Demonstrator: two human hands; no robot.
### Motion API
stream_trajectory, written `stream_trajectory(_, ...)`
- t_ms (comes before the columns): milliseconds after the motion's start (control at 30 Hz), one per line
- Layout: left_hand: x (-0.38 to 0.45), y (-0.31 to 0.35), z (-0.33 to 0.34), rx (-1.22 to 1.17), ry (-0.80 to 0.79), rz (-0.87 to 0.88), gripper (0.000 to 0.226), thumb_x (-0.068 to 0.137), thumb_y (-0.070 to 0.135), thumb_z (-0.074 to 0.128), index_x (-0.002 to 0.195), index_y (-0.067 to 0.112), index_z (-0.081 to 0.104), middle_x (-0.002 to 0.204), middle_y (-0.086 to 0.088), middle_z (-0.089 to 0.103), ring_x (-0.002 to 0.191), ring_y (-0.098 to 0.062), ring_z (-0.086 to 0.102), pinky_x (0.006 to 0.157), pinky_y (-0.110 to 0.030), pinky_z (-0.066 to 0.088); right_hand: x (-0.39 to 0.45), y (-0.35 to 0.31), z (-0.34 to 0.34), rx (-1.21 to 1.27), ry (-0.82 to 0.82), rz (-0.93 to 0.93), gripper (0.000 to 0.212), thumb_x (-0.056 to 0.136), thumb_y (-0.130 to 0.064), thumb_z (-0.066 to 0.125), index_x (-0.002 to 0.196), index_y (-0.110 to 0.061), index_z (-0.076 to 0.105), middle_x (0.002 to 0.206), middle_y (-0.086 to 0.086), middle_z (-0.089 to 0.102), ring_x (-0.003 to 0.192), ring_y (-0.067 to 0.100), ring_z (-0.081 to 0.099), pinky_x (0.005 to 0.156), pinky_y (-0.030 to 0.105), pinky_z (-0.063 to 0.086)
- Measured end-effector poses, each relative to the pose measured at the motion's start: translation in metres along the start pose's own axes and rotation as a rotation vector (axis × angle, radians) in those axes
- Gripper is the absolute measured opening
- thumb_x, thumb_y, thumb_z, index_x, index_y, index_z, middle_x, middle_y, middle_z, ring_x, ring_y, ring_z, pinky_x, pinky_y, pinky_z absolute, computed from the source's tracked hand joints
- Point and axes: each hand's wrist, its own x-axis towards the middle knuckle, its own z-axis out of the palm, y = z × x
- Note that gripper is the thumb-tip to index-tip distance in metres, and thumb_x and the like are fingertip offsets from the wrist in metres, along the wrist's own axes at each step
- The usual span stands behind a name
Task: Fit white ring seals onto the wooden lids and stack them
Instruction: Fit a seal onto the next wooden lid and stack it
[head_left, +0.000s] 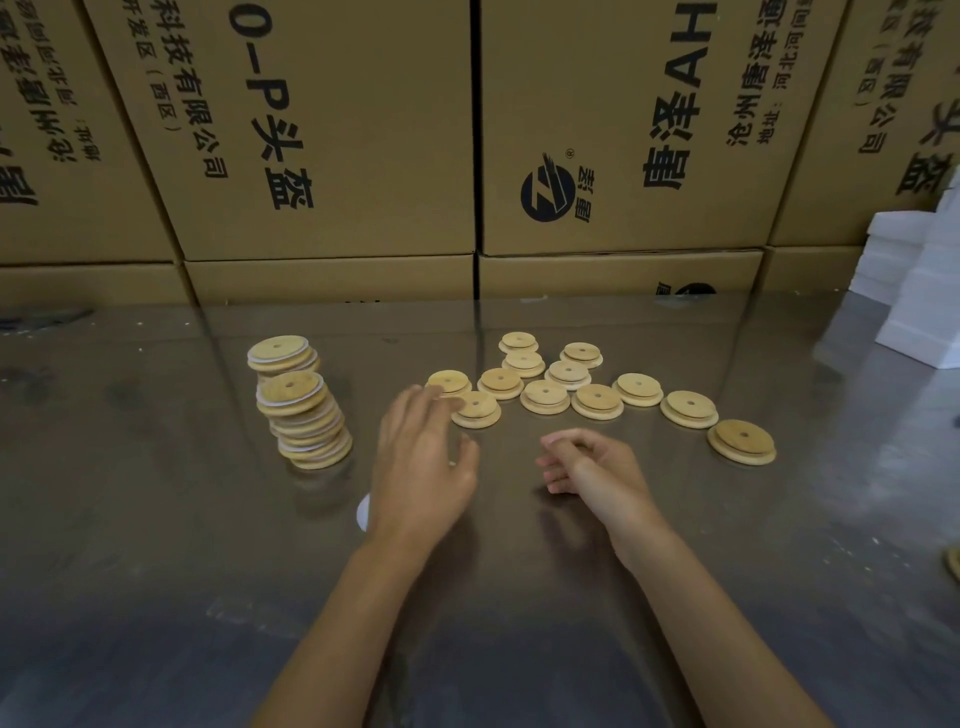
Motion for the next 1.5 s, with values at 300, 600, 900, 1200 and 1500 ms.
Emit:
stream_trajectory(300, -0.017, 0.017, 0.026, -0.142, -0.417, 0.200, 0.028, 0.094, 0.017, 0.049, 0.118, 0.020, 0.062, 0.122, 0.010, 0.059, 0.121, -0.006, 0.043, 0.101, -0.024, 0.037, 0.014, 0.004, -0.018, -0.366, 0.247, -0.144, 0.015, 0.091, -0.011, 0.058, 0.088, -0.021, 0.068, 0.089, -0.003, 0.068, 0.100, 0.020, 0.064, 0.088, 0.028, 0.047)
stream_trajectory(600, -0.018, 0.017, 0.028, -0.199, -0.493, 0.146, 0.026, 0.098, 0.017, 0.047, 0.117, 0.024, 0.063, 0.122, 0.016, 0.058, 0.118, -0.001, 0.043, 0.094, -0.009, 0.028, 0.019, 0.004, -0.060, -0.948, 0.503, -0.101, 0.053, 0.092, -0.028, 0.060, 0.141, -0.012, 0.048, 0.161, 0.013, 0.025, 0.151, 0.033, 0.008, 0.120, 0.046, 0.013)
stream_trajectory(900, -0.019, 0.017, 0.031, -0.197, -0.481, 0.134, 0.026, 0.096, 0.014, 0.047, 0.113, 0.023, 0.064, 0.120, 0.016, 0.057, 0.115, -0.004, 0.044, 0.089, -0.012, 0.028, 0.023, 0.008, -0.055, -1.107, 0.412, -0.012, 0.045, 0.094, -0.035, 0.052, 0.128, -0.007, 0.050, 0.145, 0.009, 0.046, 0.145, 0.031, 0.020, 0.115, 0.049, 0.017)
stream_trajectory(1200, -0.018, 0.018, 0.030, -0.186, -0.483, 0.134, 0.024, 0.096, 0.014, 0.047, 0.112, 0.022, 0.064, 0.118, 0.013, 0.058, 0.112, -0.006, 0.046, 0.095, -0.022, 0.037, 0.018, 0.008, -0.028, -0.848, 0.227, -0.355, 0.032, 0.089, -0.016, 0.054, 0.120, -0.018, 0.062, 0.107, 0.001, 0.067, 0.115, 0.023, 0.052, 0.104, 0.038, 0.035)
stream_trajectory(1500, -0.018, 0.019, 0.029, -0.150, -0.430, 0.132, 0.023, 0.096, 0.019, 0.047, 0.115, 0.024, 0.061, 0.116, 0.013, 0.056, 0.110, -0.007, 0.047, 0.094, -0.027, 0.041, 0.025, 0.021, -0.022, -0.872, 0.112, -0.418, 0.033, 0.098, -0.034, 0.052, 0.130, -0.027, 0.058, 0.137, -0.005, 0.056, 0.135, 0.020, 0.039, 0.104, 0.041, 0.030)
